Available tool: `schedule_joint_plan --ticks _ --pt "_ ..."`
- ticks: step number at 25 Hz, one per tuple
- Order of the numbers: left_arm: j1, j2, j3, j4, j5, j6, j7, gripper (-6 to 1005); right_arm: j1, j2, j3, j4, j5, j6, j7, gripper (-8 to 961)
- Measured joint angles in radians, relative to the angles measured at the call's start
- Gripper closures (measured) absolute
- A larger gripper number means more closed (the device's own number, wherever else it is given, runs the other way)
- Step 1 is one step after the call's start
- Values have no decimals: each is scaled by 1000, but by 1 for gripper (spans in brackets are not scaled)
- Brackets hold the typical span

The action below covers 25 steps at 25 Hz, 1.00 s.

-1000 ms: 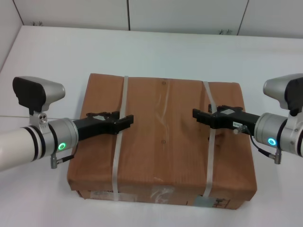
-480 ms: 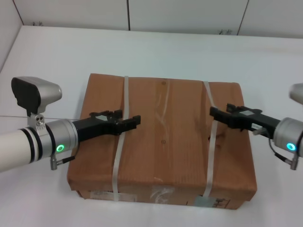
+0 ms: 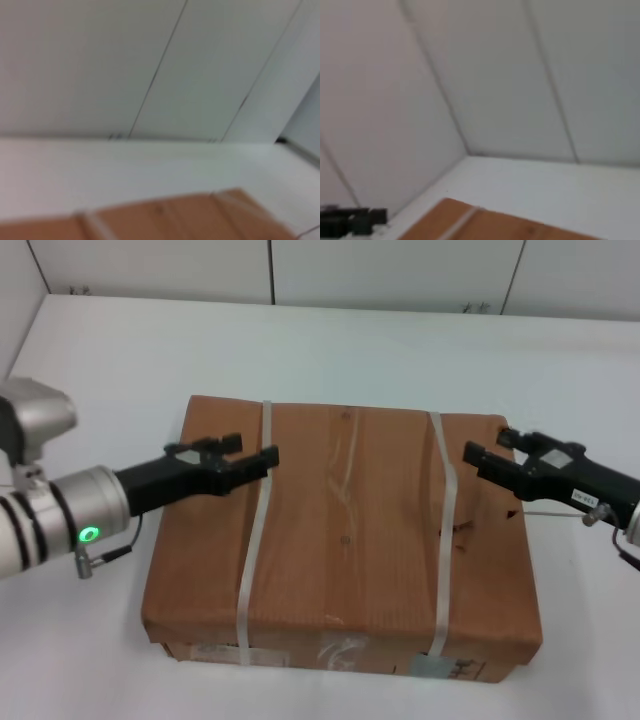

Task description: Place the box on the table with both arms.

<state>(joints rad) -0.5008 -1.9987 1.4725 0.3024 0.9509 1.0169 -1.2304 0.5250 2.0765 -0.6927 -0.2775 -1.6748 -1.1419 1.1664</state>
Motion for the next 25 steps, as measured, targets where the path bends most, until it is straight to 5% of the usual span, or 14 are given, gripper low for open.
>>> schedule_joint_plan --ticks 6,16,20,25 --pt "89 31 -1 130 0 236 87 290 -18 -8 -35 -102 -97 -211 -81 227" --pt "70 124 -19 133 101 625 89 290 -6 -8 -46 -217 -177 -564 -77 182" --pt "67 132 -22 131 112 675 100 290 -3 -9 -38 -246 -171 -639 -60 85" --pt "65 132 -22 134 112 688 105 290 16 -9 -45 -255 -173 -644 -48 85"
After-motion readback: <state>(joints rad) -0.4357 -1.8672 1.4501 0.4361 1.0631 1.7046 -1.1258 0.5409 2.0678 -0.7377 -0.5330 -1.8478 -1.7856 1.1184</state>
